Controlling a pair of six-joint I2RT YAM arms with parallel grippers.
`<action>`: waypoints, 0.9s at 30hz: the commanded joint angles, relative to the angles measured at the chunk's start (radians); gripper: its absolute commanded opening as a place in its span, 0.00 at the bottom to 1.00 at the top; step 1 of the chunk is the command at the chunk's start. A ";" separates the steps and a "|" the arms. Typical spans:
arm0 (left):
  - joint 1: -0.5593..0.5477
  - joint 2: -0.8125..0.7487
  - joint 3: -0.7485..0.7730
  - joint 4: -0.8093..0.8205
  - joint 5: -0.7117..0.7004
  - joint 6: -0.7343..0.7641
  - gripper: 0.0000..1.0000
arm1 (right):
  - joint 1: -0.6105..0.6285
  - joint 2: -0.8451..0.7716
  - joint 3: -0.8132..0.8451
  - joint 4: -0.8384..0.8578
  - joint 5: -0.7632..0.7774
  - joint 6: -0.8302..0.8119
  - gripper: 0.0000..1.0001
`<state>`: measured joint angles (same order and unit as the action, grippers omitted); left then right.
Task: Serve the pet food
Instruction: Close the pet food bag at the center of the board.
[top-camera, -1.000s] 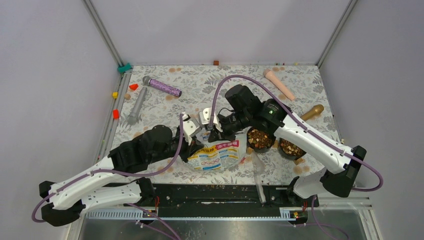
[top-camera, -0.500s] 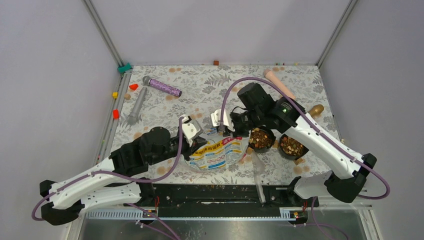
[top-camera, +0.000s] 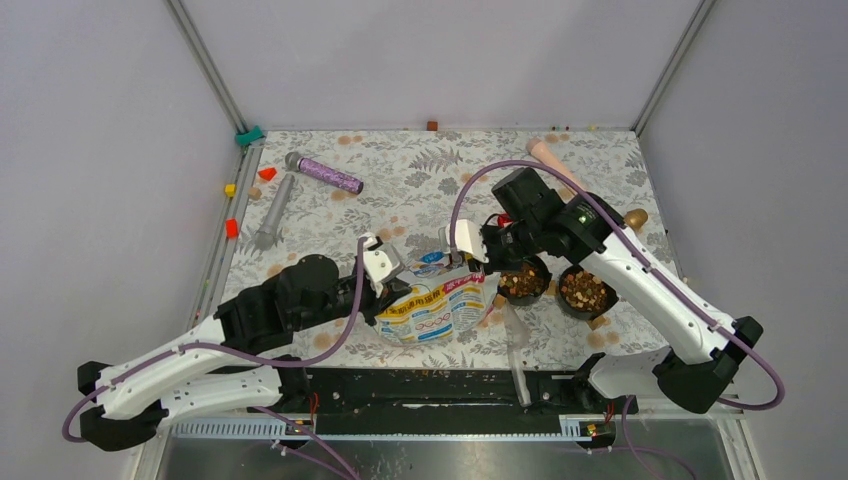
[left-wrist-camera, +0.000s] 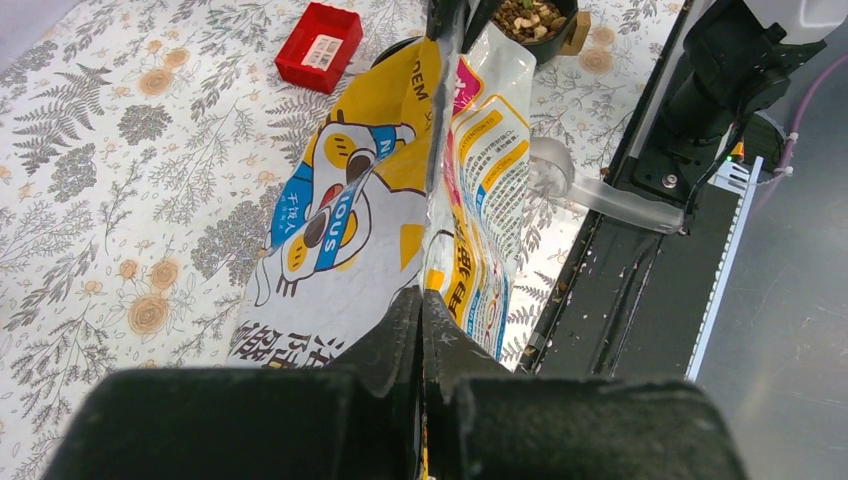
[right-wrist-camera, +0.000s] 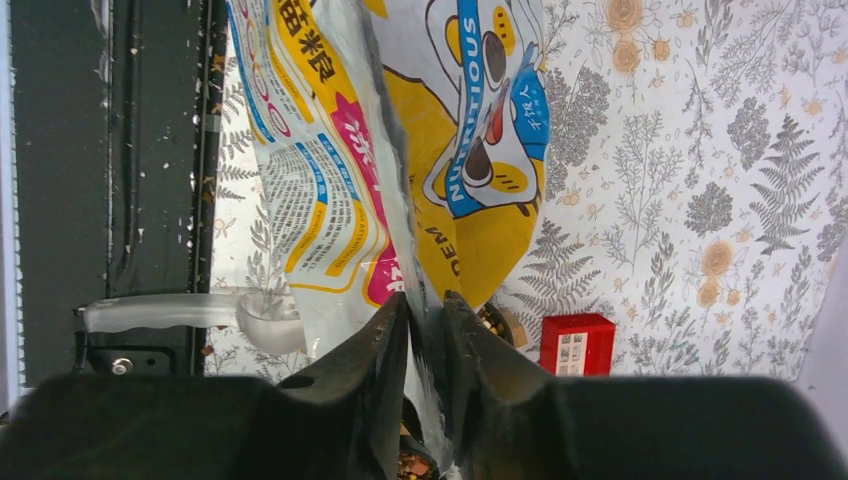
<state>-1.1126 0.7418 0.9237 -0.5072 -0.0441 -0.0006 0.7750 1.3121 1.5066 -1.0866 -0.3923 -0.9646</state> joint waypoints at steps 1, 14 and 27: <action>0.004 -0.014 0.065 0.013 -0.002 0.007 0.00 | -0.019 0.030 0.007 -0.103 0.117 -0.004 0.18; 0.005 -0.052 0.067 0.007 -0.031 0.012 0.00 | -0.019 -0.077 -0.049 -0.029 0.162 0.025 0.25; 0.005 -0.010 0.094 -0.006 -0.013 0.005 0.00 | -0.019 -0.053 -0.057 -0.044 0.233 0.001 0.64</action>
<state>-1.1126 0.7437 0.9340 -0.5289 -0.0330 -0.0006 0.7753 1.2755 1.4822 -1.0695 -0.3359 -0.9657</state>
